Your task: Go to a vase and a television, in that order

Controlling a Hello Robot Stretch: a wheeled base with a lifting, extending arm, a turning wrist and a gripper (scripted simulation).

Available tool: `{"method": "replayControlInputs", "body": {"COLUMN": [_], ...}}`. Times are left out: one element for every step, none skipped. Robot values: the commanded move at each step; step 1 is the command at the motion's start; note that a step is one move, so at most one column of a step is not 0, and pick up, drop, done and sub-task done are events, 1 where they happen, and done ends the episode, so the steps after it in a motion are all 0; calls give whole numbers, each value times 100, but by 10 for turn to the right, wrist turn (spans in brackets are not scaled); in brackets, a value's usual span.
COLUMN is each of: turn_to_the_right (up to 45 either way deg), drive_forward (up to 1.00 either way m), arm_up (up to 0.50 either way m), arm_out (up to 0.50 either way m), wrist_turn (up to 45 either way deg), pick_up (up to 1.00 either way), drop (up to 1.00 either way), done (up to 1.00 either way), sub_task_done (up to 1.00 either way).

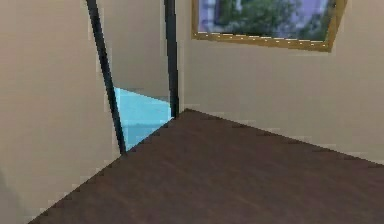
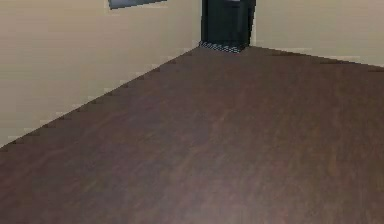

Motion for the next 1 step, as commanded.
{"method": "replayControlInputs", "body": {"turn_to_the_right": [0], "drive_forward": [100], "arm_up": [0], "arm_out": [0], "wrist_turn": [0], "pick_up": [0], "drop": [0], "done": [0], "sub_task_done": [0]}}
